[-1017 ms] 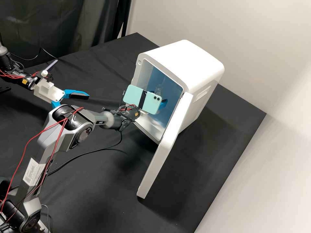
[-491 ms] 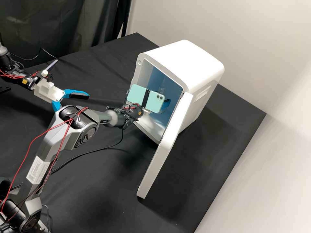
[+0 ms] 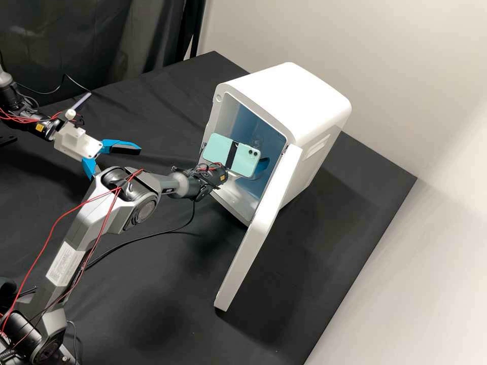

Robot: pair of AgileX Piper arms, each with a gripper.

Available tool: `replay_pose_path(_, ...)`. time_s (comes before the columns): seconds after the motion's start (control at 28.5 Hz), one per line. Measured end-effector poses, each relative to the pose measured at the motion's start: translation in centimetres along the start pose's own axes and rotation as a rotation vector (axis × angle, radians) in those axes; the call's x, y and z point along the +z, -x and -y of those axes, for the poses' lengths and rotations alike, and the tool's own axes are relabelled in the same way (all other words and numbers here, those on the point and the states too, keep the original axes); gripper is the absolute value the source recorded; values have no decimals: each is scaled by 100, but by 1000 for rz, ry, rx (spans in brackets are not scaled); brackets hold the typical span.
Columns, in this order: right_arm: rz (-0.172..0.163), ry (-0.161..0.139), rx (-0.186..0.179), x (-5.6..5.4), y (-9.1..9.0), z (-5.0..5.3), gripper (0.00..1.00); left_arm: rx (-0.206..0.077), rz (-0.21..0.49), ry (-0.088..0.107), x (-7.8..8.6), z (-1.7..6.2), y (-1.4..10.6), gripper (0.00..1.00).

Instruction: Place the flask in the incubator

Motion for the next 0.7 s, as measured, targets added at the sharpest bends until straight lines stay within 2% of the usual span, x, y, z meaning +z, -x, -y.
replay_pose_path(0.53, 6, 3, -7, 25, -23, 32, 0, 0, 0, 0, 0, 0, 0, 100)
replay_pose_path(0.7, 18, 13, -17, 96, -23, 112, 0, 0, 0, 0, 0, 0, 0, 100)
